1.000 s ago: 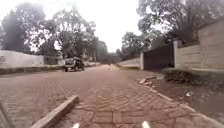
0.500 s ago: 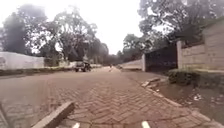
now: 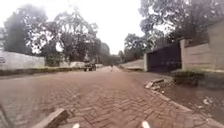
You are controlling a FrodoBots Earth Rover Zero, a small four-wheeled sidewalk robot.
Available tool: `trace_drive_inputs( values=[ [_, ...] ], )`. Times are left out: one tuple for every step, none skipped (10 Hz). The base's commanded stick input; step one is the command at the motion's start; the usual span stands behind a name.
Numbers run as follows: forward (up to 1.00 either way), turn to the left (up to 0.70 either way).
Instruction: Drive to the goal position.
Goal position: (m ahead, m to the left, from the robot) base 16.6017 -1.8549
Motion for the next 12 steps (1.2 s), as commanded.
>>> trace_drive_inputs(
  values=[
    [0.5, 0.0],
    [0.5, 0.0],
    [0.5, 0.0],
    [0.5, 0.0],
    [0.5, 0.0],
    [0.5, 0.0],
    [0.5, 0.02],
    [0.5, 0.03],
    [0.56, 0.0],
    [0.65, 0.0],
    [0.7, 0.0],
    [0.7, 0.0]
  ],
)
